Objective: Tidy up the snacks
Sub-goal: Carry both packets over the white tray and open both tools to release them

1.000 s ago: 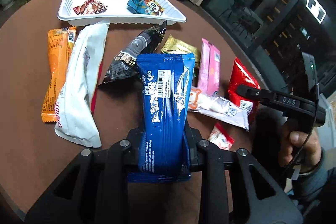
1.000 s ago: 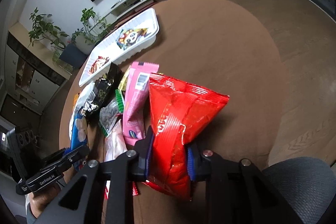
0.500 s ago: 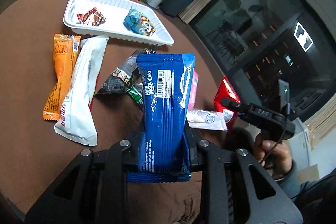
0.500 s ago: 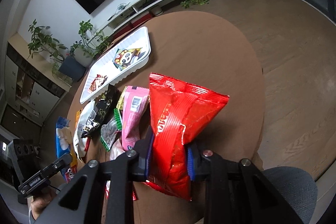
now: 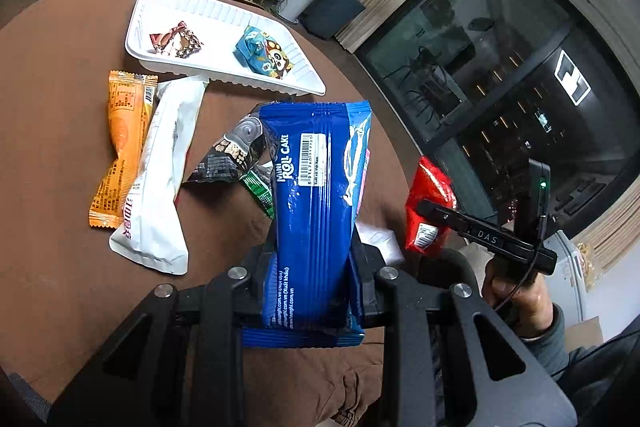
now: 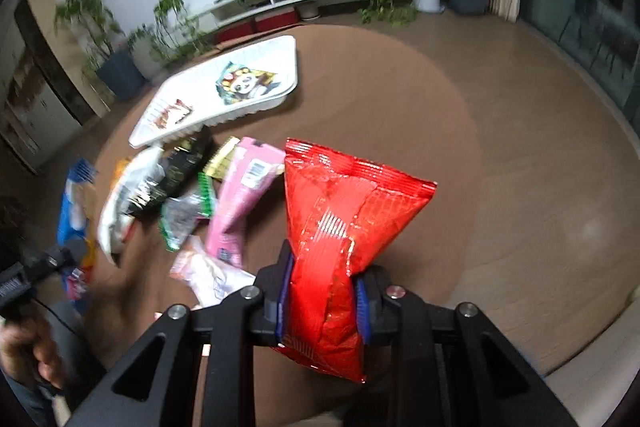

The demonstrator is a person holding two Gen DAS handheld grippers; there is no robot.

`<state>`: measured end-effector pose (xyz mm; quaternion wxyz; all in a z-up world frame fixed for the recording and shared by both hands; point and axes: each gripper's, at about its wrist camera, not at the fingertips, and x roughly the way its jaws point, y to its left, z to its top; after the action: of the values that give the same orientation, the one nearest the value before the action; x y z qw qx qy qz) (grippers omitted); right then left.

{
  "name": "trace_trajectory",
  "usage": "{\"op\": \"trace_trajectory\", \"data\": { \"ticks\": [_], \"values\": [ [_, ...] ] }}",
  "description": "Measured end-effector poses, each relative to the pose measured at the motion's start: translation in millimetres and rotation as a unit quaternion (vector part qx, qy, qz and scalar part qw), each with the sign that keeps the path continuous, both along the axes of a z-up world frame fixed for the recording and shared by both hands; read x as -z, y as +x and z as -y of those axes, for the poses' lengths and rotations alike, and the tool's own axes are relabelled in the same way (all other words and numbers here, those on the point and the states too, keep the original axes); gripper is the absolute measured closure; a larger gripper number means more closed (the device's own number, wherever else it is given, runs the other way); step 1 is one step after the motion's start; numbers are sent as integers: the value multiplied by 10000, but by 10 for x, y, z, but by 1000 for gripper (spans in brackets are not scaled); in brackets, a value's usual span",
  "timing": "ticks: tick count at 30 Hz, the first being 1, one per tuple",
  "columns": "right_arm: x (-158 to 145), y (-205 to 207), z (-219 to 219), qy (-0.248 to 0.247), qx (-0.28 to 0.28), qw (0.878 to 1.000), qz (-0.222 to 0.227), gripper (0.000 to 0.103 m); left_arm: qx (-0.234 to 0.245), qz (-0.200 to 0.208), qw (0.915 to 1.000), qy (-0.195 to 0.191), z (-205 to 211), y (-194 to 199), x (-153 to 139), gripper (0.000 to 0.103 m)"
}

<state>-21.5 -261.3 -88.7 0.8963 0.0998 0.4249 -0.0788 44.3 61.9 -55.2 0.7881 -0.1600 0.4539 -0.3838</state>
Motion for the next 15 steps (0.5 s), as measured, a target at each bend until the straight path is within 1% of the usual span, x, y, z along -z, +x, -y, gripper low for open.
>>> {"op": "trace_trajectory", "data": {
  "ticks": [2, 5, 9, 11, 15],
  "values": [
    [-7, -10, 39, -46, 28, 10000, -26, 75, 1, 4, 10000, -14, -3, -16, -2, 78],
    [19, -15, 117, 214, 50, 9997, -41, 75, 11, 10, 10000, -59, -13, -15, -23, 78],
    [-19, 32, 278, 595, 121, 9982, 39, 75, -51, 55, 9998, -164, -94, 51, -127, 78],
    [-97, 90, 394, 816, 165, 9965, 126, 75, -102, 89, 9997, -215, -161, 122, -197, 78],
    [-408, 276, 566, 843, 197, 9951, 474, 75, -260, 312, 9990, -161, -307, 384, -431, 78]
  ]
}}
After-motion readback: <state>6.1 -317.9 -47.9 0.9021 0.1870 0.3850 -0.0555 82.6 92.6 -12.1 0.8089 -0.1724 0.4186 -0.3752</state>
